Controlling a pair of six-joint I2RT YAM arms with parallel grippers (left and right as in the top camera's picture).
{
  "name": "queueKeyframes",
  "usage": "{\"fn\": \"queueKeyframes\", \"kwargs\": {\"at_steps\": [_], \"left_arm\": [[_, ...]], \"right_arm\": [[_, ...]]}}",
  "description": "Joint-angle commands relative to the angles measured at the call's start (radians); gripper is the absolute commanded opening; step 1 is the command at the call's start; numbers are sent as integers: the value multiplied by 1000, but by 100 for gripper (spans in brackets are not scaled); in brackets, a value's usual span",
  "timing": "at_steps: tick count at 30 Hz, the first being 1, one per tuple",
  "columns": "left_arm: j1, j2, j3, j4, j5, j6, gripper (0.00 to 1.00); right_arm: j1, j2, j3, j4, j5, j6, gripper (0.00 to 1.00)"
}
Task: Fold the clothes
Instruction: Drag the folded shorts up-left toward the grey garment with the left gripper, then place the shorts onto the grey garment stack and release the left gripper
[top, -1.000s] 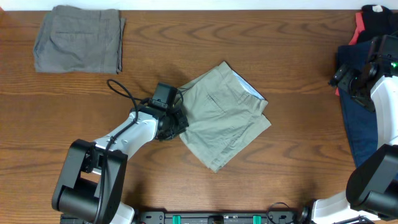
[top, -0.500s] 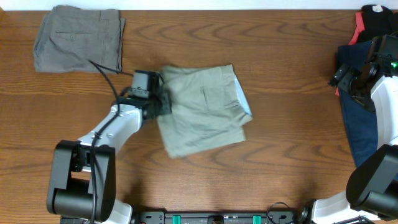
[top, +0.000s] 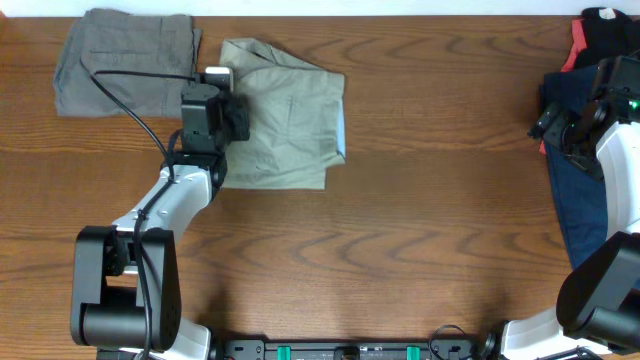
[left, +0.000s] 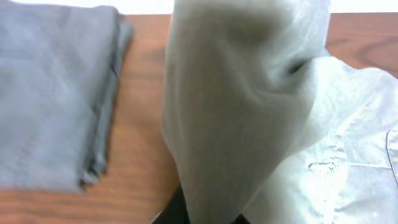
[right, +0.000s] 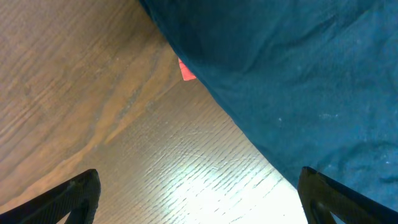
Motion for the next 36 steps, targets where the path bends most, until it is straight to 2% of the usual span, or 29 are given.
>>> {"fn": "queueKeyframes", "kwargs": {"at_steps": [1,4,12,22,27,32,36], "left_arm": [[7,6,27,50,-96,158,6],[7,6,27,117,-154,251,6],[7,6,27,326,-283,379,6],[47,6,27,421,-283,531,6],[89,6,28,527,-283,598,6],[102,6,32,535,-278,721,7],[124,22,55,538,-259,723,7]], "right_arm": [[0,-10,1,0,11,-12,99],[0,-10,1,0,11,-12,99],[0,-10,1,0,11,-12,99],[0,-10,1,0,11,-12,99],[0,-10,1,0,11,-12,99],[0,-10,1,0,11,-12,99],[0,-10,1,0,11,-12,99]]}}
